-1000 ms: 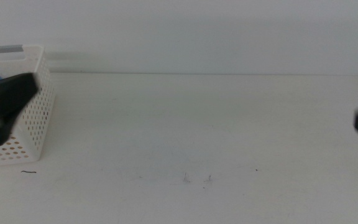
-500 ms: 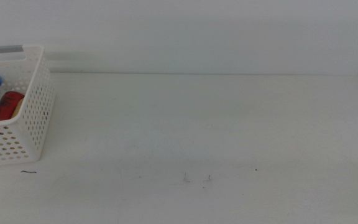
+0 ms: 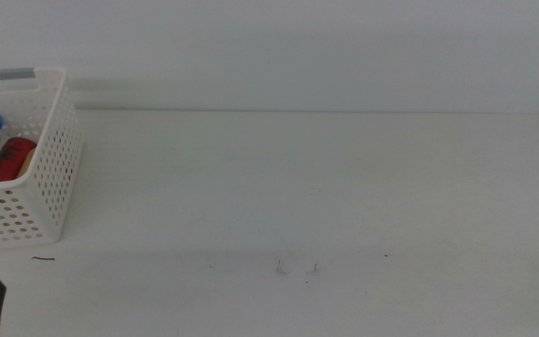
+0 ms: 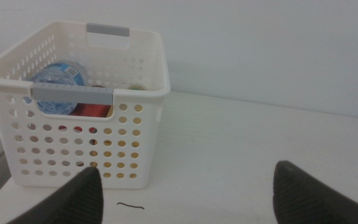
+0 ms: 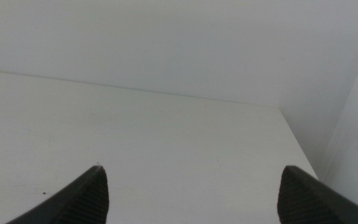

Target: Use arms to grab the bottles and put them into the dustbin to the left of the table.

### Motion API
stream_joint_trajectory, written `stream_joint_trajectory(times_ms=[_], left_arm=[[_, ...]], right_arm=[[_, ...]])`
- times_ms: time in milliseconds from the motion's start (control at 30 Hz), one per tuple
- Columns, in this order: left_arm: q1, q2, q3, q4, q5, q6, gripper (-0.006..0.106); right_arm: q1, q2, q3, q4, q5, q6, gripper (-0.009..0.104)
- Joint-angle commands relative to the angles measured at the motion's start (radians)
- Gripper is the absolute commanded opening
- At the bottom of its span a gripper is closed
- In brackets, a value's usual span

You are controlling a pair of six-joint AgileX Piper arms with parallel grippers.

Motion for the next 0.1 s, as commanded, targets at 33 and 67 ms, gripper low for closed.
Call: stream_joint_trajectory(times_ms=[33,67], left_arm=[[0.001,-0.005,0.001,-0.004,-0.014,-0.007,0.094],[0.001,-0.005,0.001,-0.004,-0.014,-0.007,0.094]], right_arm=[[-0.006,-0.005,0.004,0.000,-0.013,-0.001,0.088],[-0.006,-0.005,0.004,0.000,-0.013,-0.001,0.088]])
